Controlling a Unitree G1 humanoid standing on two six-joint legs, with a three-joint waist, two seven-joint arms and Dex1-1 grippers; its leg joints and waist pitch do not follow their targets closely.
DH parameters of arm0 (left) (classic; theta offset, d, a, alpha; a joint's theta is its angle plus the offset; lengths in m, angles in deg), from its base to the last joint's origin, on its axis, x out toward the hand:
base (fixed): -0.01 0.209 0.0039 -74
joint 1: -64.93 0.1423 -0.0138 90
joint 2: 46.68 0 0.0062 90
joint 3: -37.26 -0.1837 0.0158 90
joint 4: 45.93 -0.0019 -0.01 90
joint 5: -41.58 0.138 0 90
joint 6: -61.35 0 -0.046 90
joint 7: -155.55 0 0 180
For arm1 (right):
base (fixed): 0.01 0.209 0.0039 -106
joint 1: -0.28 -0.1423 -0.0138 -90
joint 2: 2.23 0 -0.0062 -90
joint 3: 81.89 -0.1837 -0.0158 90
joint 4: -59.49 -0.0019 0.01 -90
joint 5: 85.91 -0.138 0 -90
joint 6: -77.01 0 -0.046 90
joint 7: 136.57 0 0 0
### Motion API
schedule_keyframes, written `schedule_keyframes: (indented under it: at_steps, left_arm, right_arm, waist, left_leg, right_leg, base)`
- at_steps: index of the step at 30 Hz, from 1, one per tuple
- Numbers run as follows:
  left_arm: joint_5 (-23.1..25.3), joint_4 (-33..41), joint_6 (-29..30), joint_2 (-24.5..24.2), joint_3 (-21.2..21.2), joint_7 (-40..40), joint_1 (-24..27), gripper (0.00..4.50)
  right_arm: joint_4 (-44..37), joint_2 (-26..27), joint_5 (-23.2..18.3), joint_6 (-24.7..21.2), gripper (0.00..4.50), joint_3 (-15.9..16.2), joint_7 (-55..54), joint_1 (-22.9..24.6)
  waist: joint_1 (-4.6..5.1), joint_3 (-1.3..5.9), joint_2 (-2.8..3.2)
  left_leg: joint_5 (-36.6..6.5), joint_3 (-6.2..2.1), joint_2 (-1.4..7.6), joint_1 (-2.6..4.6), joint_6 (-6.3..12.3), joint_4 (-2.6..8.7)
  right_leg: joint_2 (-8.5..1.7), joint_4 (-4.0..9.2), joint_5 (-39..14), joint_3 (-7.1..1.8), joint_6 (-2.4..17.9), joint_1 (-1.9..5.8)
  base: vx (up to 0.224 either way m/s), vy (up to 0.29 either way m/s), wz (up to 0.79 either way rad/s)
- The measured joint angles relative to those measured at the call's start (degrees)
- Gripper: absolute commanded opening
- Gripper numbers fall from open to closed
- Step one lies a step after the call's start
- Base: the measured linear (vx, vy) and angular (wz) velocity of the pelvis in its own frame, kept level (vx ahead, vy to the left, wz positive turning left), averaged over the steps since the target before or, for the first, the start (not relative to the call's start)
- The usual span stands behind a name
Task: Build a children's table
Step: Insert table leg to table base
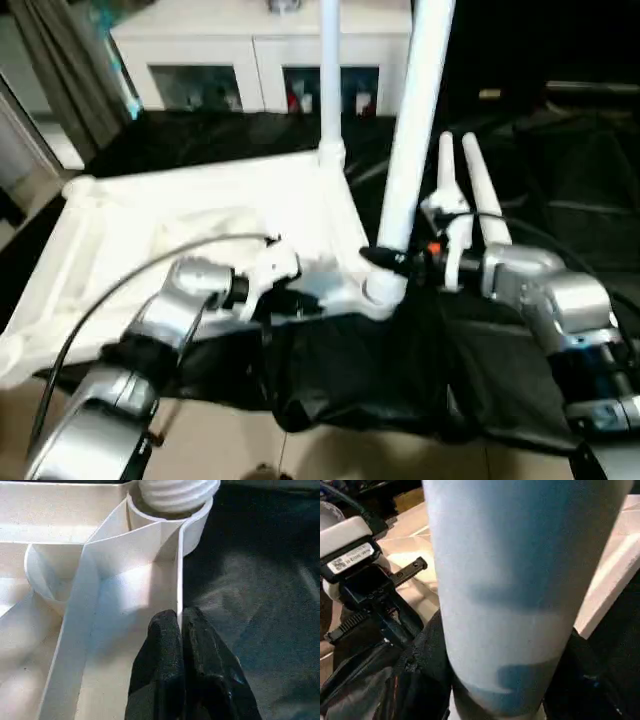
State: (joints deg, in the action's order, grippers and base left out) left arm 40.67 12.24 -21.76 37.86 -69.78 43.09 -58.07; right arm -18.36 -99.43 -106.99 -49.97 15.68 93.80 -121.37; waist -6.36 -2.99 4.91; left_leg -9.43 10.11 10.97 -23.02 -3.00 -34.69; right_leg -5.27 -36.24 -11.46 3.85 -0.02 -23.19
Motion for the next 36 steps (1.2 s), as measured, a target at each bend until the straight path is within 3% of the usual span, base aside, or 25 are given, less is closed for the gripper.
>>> schedule_keyframes:
  at_steps: [12,21,30,36]
  left_arm:
    - [0.1,9.5,7.2,-1.8,0.0,-2.0,3.9,0.00]
    - [0.1,12.2,9.5,-2.2,0.0,-3.3,5.2,0.00]
    - [-0.2,12.1,9.7,-1.9,0.0,-3.3,5.3,0.00]
    - [-0.5,10.9,9.4,-1.1,-0.2,-3.4,5.0,0.00]
  right_arm:
    - [4.1,1.2,1.5,1.8,1.90,1.5,1.3,-2.1]
    - [6.2,3.6,-0.5,5.0,1.90,-2.6,0.1,0.5]
    - [2.7,5.3,-3.1,9.2,1.90,-6.9,-1.5,7.3]
    - [-2.3,5.6,-2.8,12.5,1.89,-7.5,-3.1,13.0]
  waist:
    - [0.71,0.02,-0.99]
    - [1.17,0.14,-1.22]
    - [1.04,0.23,-0.78]
    - [1.04,0.43,0.09]
  left_leg:
    - [0.0,0.05,0.00,-0.01,0.00,0.08]
    - [0.0,0.05,0.00,0.01,0.00,0.07]
    - [0.0,-0.01,-0.01,0.02,-0.01,0.08]
    - [0.0,-0.02,-0.05,0.04,-0.01,0.09]
  right_leg:
    - [0.02,0.08,0.0,-0.04,0.0,-0.03]
    - [0.03,0.07,0.0,-0.04,0.0,-0.02]
    - [0.03,0.11,0.0,0.00,0.0,0.03]
    - [0.02,0.14,0.0,-0.01,0.0,0.07]
  base:
    - [0.000,0.000,0.00]
    - [0.000,0.000,0.00]
    - [0.000,0.000,0.00]
    - [0.000,0.000,0.00]
